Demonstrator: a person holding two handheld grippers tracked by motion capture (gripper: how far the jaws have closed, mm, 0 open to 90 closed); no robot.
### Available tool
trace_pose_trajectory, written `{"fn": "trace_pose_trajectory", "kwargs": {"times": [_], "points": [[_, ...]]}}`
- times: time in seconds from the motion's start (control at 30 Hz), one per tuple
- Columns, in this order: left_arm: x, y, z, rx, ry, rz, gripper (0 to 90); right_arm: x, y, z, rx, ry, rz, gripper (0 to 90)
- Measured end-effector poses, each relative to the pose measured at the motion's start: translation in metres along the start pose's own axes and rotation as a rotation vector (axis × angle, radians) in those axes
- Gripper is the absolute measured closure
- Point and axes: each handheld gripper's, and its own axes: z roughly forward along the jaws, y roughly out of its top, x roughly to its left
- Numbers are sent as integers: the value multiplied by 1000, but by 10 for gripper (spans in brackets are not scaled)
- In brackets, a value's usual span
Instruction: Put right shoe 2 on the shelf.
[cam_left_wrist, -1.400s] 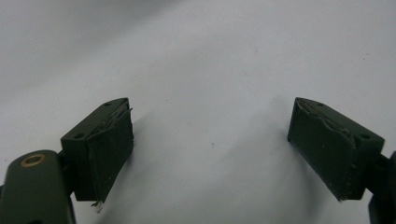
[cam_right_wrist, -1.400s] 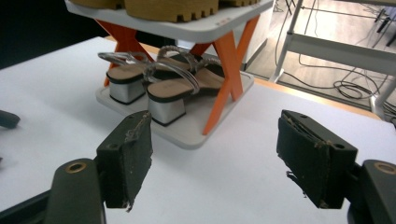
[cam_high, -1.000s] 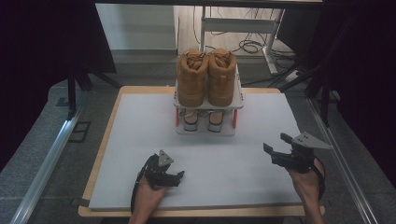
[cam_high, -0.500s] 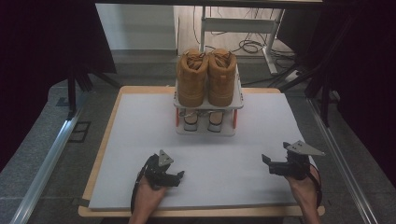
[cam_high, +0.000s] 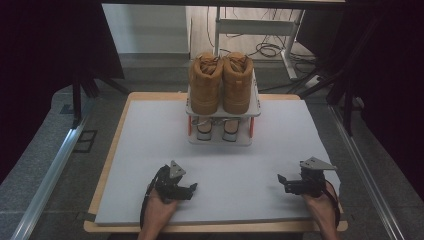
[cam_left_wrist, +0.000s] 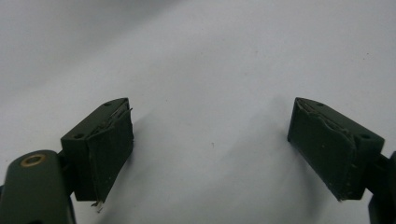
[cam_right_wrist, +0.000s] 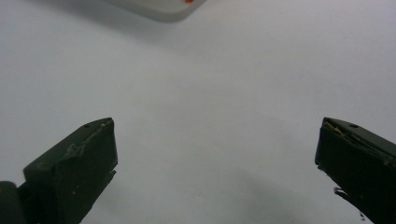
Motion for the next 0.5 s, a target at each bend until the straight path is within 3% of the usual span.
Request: {"fn": "trace_pose_trajectory", "kwargs": {"times": [0.13, 0.27, 0.5], "points": [[0, 0, 0, 0, 0, 0, 142, 0, -6, 8, 47, 4, 6, 0], [0, 0, 0, -1, 0, -1, 142, -2, -13, 20, 132, 24, 12, 0], [0, 0, 0, 1, -3, -5, 141, -3, -13, 20, 131, 24, 18, 0]]}}
